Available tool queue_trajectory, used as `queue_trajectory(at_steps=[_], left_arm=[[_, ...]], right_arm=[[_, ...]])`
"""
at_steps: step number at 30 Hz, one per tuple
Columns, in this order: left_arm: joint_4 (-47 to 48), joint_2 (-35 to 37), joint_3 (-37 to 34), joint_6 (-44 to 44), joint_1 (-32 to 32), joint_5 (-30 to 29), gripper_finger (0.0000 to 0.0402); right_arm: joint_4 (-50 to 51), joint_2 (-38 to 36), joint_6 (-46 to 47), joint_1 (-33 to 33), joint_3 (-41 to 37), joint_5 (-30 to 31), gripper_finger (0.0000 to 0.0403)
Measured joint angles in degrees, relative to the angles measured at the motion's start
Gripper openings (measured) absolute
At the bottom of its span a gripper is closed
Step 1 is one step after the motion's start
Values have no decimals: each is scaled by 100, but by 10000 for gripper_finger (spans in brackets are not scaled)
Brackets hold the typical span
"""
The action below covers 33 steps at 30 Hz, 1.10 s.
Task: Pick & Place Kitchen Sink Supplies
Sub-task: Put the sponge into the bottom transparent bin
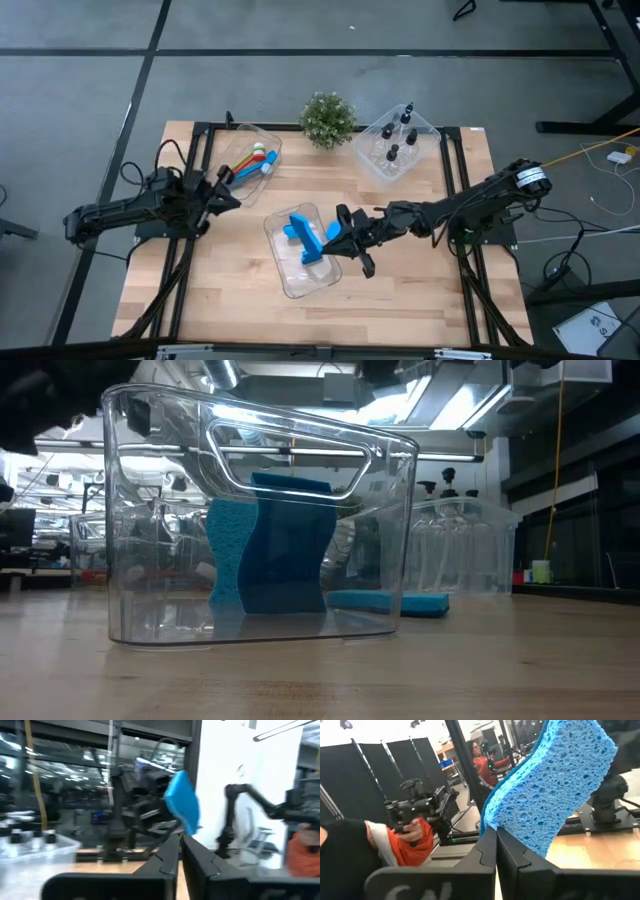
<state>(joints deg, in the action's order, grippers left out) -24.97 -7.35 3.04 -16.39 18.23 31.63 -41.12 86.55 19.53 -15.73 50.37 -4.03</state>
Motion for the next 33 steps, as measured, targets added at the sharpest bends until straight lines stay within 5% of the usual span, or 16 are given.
queue_trajectory(at_steps=[6,15,27,33], left_arm=[[46,-411,242,-81,-600,-416,101],[-223,-1628,658,-54,-1470,-1011,228],[-230,-3355,1607,414,-2111,-1755,237],[-383,-4082,1973,517,-2283,-1626,237]], right_arm=[[-58,212,118,106,118,-20,0],[-14,822,90,264,780,-854,0],[-13,1175,129,396,1054,-955,0],[23,1175,109,396,1054,-955,0]])
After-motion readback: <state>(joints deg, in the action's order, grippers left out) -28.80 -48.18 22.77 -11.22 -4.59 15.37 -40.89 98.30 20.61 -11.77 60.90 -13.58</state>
